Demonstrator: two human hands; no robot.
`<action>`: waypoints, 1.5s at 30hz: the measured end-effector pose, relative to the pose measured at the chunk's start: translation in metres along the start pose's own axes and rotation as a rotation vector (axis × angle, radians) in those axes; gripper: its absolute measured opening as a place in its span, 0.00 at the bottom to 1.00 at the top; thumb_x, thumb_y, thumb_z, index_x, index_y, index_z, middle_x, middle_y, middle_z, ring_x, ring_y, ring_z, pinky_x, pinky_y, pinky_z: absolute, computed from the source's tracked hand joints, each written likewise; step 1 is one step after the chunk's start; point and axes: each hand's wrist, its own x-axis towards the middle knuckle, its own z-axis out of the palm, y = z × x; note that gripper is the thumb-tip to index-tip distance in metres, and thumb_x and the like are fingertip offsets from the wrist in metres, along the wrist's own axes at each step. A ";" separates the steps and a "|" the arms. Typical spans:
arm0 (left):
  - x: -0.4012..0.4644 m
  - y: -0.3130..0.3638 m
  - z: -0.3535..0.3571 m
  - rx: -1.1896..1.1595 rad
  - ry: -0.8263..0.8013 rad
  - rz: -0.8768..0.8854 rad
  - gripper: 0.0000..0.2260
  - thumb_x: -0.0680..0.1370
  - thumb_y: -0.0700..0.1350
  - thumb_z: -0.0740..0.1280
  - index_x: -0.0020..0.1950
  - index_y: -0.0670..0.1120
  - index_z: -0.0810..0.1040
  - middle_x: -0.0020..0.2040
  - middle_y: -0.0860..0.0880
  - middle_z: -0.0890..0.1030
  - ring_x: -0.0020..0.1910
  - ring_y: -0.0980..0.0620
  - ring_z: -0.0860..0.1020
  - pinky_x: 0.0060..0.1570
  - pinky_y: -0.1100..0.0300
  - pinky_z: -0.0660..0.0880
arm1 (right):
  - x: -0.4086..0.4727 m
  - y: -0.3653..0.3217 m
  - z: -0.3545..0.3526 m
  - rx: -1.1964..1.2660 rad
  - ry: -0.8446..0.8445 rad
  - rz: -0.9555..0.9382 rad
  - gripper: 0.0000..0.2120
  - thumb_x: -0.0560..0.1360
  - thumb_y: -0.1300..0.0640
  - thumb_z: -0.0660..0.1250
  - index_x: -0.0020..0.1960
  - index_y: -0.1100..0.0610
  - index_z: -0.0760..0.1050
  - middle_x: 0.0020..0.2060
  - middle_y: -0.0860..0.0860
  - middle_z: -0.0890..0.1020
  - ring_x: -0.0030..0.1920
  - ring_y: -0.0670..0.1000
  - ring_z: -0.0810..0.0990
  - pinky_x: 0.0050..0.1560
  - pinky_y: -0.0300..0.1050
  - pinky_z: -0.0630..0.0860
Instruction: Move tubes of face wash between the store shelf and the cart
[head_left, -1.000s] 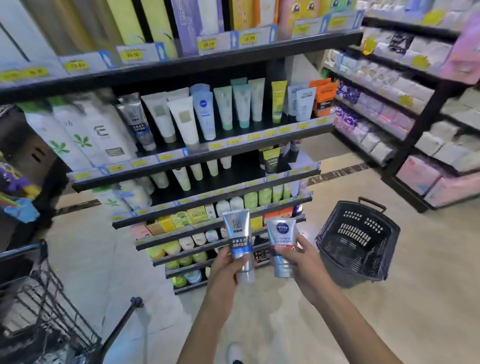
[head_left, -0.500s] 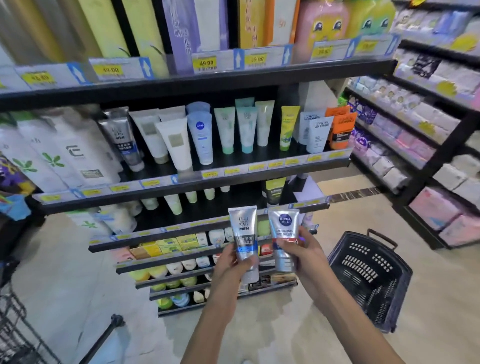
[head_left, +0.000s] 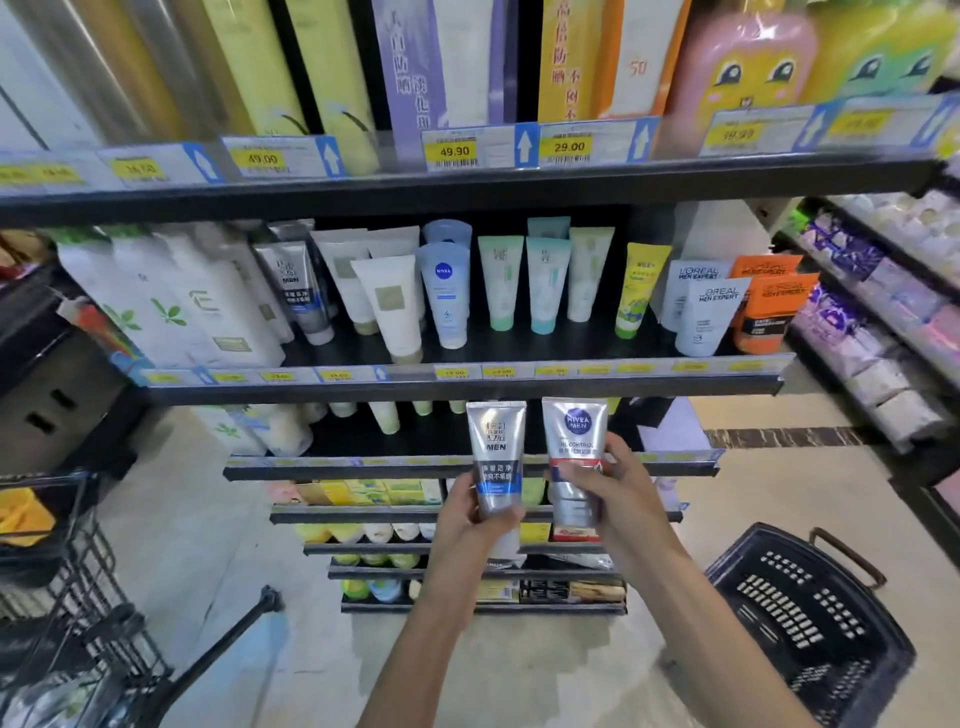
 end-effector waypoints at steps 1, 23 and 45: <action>0.002 0.001 0.002 0.004 0.019 0.009 0.19 0.76 0.38 0.75 0.65 0.50 0.78 0.55 0.46 0.86 0.57 0.45 0.84 0.65 0.43 0.77 | 0.003 -0.003 0.000 0.003 -0.015 -0.003 0.25 0.68 0.61 0.78 0.63 0.52 0.78 0.55 0.58 0.86 0.54 0.59 0.86 0.56 0.59 0.82; 0.027 -0.015 0.036 -0.009 0.057 0.007 0.22 0.75 0.34 0.74 0.64 0.53 0.78 0.56 0.48 0.86 0.57 0.43 0.84 0.65 0.39 0.77 | 0.026 -0.019 -0.063 0.000 0.041 -0.043 0.32 0.64 0.59 0.80 0.66 0.52 0.75 0.56 0.54 0.86 0.57 0.58 0.85 0.58 0.58 0.81; 0.041 -0.112 0.058 0.104 0.073 -0.091 0.22 0.76 0.32 0.72 0.66 0.51 0.78 0.58 0.48 0.86 0.59 0.46 0.83 0.67 0.43 0.76 | 0.095 0.069 -0.153 -0.063 0.205 -0.005 0.30 0.66 0.69 0.79 0.65 0.59 0.74 0.58 0.62 0.84 0.55 0.62 0.84 0.61 0.63 0.80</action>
